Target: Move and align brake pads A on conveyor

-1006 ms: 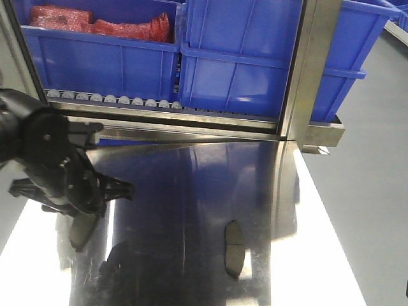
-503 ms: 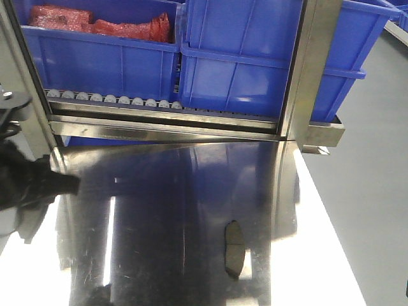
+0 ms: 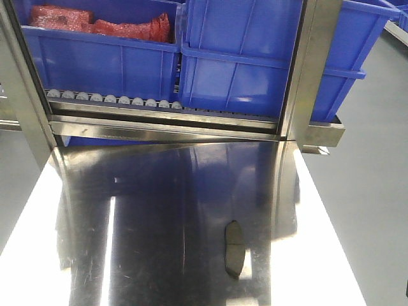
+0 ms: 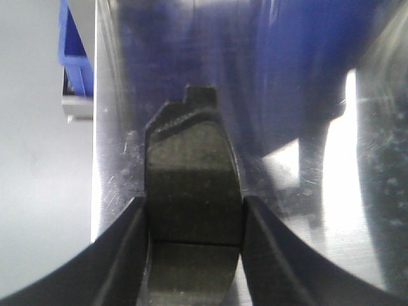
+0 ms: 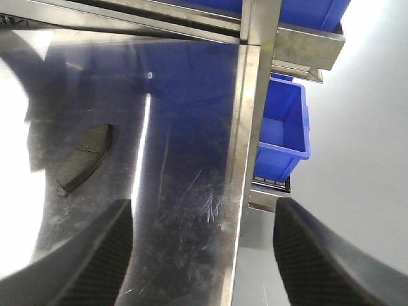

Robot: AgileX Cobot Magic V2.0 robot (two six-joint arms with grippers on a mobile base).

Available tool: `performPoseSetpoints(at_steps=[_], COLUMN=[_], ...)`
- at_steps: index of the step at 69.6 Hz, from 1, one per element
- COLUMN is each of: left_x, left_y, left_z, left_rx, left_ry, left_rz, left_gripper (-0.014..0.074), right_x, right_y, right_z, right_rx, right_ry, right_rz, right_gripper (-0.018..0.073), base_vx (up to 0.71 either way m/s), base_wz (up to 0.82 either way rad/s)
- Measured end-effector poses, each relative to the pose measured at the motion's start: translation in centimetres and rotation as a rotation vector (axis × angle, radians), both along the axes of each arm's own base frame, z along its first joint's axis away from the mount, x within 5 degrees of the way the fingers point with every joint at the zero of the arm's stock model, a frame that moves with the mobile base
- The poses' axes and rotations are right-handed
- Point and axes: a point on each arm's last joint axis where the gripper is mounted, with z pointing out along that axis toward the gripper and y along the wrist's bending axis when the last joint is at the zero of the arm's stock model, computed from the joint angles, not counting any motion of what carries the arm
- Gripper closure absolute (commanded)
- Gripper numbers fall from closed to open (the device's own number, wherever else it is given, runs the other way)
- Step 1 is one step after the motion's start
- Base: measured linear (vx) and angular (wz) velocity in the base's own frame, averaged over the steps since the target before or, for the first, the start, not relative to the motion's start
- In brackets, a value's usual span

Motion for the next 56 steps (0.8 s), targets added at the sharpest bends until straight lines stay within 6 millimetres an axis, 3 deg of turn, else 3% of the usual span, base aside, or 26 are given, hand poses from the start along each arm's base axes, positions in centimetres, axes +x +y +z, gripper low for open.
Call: performPoseSetpoints(at_steps=[21, 56], left_x=[-4.0, -4.3], left_y=[1.9, 2.1], left_z=[-0.5, -0.7], left_rx=[-0.045, -0.034], left_ry=[-0.129, -0.103], left_rz=[-0.006, 0.001], left_gripper=[0.0603, 0.0603], right_x=[0.0, 0.0], right_y=[0.0, 0.0], right_z=[0.0, 0.0], right_rx=[0.000, 0.000], right_ry=[0.000, 0.000], right_rz=[0.000, 0.000], right_gripper=[0.0110, 0.0110], base_vx=[0.00, 0.00], base_wz=[0.00, 0.00])
